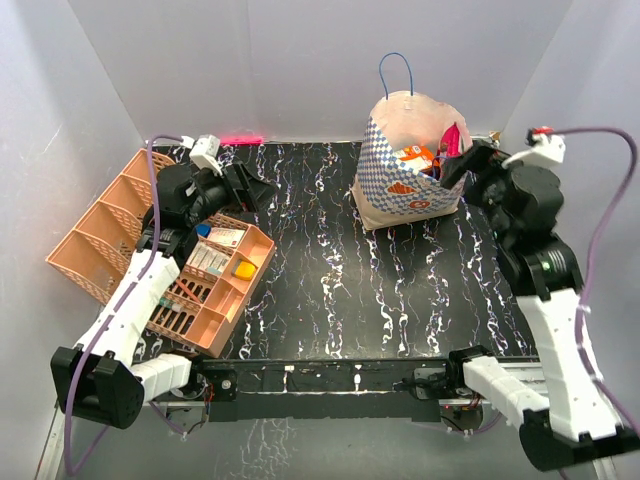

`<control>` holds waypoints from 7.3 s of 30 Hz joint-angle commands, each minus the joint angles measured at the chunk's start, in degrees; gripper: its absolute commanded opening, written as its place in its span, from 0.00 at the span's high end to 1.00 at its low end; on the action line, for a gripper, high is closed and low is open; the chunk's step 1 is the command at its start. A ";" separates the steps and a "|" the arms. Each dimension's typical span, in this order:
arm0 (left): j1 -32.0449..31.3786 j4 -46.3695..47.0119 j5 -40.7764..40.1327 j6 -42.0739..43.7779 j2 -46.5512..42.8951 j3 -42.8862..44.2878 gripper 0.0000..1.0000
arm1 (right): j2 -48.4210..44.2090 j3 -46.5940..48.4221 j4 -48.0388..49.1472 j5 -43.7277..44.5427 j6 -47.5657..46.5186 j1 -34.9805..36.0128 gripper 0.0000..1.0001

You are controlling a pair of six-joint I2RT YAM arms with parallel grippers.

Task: Take the snacks out of the paper bag
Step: Adjust the paper bag at the center of the board.

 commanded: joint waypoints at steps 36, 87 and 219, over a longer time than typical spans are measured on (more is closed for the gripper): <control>-0.14 11.35 9.00 -1.87 2.27 -4.01 0.02 | 82.24 56.48 42.27 -12.47 -5.97 -0.62 0.22; -1.90 5.83 11.06 -24.50 -13.09 -6.59 0.02 | 28.68 1.07 19.57 -44.65 5.19 25.02 0.86; 10.54 17.97 17.04 -42.68 42.78 59.50 1.00 | 25.24 7.18 37.23 -55.64 16.68 -5.12 0.93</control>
